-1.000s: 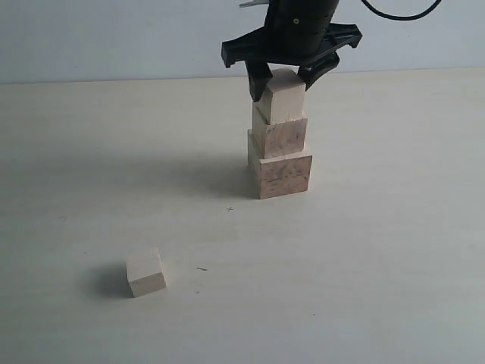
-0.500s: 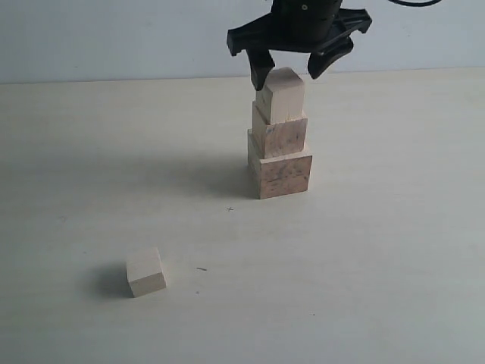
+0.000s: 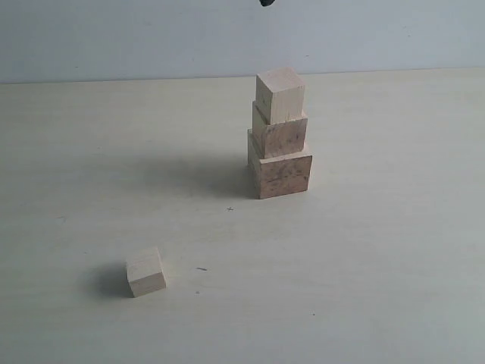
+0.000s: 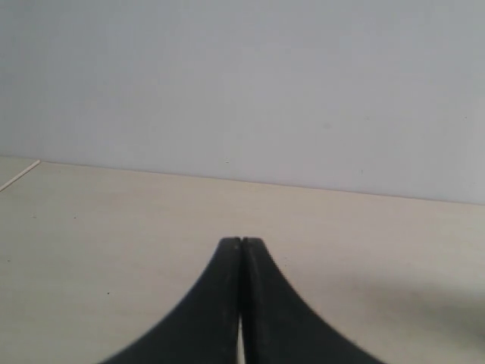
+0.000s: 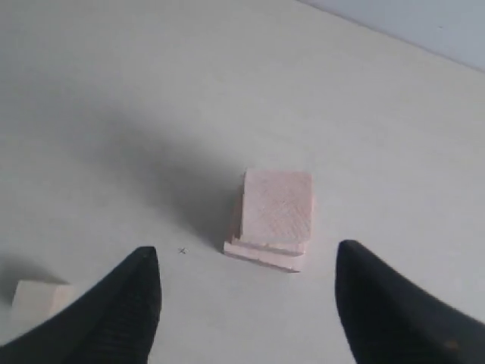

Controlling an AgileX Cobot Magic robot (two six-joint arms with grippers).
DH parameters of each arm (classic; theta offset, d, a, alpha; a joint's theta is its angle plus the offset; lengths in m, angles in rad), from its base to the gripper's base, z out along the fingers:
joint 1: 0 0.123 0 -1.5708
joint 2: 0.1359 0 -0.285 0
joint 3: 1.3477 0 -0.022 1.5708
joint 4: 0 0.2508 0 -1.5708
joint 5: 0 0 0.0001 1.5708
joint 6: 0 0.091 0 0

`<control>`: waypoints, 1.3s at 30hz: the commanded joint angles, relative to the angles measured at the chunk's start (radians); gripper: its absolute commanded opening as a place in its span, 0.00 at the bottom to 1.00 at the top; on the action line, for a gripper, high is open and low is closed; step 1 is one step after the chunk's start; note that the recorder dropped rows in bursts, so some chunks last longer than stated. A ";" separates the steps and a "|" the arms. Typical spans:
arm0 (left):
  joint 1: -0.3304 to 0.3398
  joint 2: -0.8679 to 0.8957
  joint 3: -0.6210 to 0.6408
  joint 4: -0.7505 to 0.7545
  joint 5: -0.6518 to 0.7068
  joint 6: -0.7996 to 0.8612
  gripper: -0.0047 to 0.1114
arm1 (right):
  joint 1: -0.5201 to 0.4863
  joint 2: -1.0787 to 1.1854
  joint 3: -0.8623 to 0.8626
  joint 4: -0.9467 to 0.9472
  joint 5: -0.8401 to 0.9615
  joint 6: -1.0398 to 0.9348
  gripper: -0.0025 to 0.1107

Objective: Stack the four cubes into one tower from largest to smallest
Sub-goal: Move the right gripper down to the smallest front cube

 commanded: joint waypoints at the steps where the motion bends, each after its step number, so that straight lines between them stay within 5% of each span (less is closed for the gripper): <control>1: -0.007 -0.007 0.004 -0.006 -0.001 0.000 0.04 | 0.076 -0.108 0.083 0.035 0.003 -0.095 0.52; 10: -0.007 -0.007 0.004 -0.006 -0.001 -0.002 0.04 | 0.201 -0.063 0.287 0.394 0.039 -0.775 0.52; 39: -0.007 -0.007 0.004 -0.006 -0.001 0.002 0.04 | 0.301 0.241 0.377 0.384 -0.265 -1.285 0.60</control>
